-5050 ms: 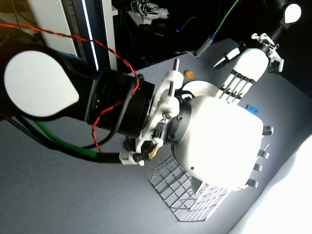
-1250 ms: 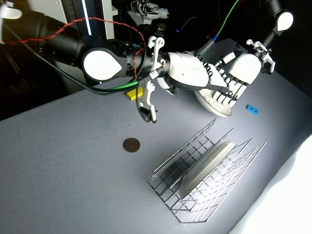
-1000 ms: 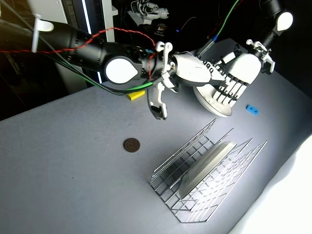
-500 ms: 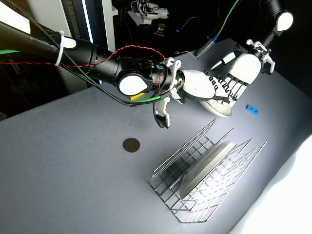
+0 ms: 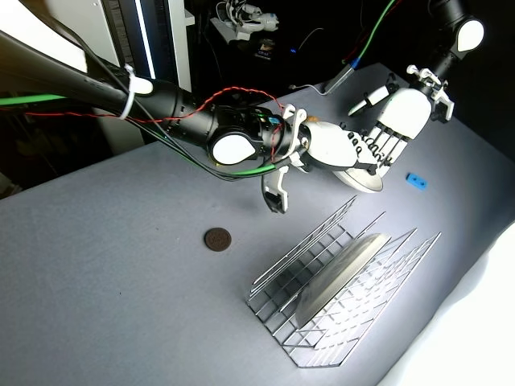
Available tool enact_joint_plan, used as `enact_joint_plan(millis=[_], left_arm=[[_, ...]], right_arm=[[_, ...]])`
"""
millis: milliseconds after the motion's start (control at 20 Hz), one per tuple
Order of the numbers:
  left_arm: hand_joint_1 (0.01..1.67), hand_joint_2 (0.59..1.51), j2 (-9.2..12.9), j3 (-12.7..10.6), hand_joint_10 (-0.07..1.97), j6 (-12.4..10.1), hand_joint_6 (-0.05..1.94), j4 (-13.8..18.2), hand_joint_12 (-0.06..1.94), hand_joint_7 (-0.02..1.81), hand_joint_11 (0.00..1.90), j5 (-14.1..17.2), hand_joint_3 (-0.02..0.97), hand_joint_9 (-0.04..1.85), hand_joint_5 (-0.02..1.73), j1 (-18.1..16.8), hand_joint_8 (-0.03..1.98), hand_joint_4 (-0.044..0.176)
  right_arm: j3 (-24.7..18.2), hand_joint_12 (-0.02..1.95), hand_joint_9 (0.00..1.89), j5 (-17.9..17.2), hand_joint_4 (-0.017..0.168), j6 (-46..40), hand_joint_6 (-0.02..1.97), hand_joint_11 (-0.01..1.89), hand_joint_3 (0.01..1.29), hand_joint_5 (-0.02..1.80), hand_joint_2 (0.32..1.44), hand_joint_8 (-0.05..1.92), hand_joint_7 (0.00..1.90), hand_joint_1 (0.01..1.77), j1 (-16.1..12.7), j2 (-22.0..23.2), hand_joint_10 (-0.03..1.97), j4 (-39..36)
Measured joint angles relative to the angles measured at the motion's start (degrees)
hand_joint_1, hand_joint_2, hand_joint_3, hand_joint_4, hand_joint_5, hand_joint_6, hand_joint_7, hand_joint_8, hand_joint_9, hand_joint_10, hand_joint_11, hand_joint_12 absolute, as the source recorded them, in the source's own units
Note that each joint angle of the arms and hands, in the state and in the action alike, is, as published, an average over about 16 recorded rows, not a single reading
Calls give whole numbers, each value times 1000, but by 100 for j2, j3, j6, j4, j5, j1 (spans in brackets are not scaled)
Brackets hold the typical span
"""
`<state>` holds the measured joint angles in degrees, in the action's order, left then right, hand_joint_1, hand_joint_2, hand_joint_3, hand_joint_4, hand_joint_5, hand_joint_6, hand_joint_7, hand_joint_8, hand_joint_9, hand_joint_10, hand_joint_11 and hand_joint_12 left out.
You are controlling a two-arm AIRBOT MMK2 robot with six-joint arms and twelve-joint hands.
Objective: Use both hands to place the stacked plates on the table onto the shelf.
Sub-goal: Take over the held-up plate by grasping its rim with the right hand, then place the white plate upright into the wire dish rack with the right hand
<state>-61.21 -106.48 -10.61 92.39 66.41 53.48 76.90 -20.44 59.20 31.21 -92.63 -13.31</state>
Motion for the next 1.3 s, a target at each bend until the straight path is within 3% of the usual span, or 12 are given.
enact_joint_plan(millis=[300, 600, 1050, 1300], left_arm=[[15, 1166, 0, -1, -51, -1, -25, 8, 35, -11, 30, 2, 3, -25, -14, -6, -13, -6], [15, 1161, 0, -5, -51, -8, -27, 22, 28, -10, 27, 20, 3, -25, -15, -13, -14, -8], [15, 1161, -19, -53, -49, -29, -25, 152, 8, 1, 21, 84, 3, -15, -11, -244, -12, -8], [14, 1158, -42, -135, -27, -65, -15, 196, 0, 9, 18, 116, 4, -2, -5, -624, -10, -5]], right_arm=[[311, 1094, 269, -93, 1, 3, 33, 53, 11, 281, 1109, 19, 290, 1029, 55, -297, 72, 19], [457, 1269, 586, -296, -3, 29, 208, 267, 11, 536, 1120, 116, 583, 1046, 88, -476, 121, 27], [499, 1163, 1040, -597, 2, 69, 633, 749, 11, 796, 1026, 472, 905, 1077, 127, -559, 136, 12], [485, 1120, 1169, -672, 8, 72, 782, 868, 11, 825, 982, 669, 952, 1080, 133, -546, 110, 10]])
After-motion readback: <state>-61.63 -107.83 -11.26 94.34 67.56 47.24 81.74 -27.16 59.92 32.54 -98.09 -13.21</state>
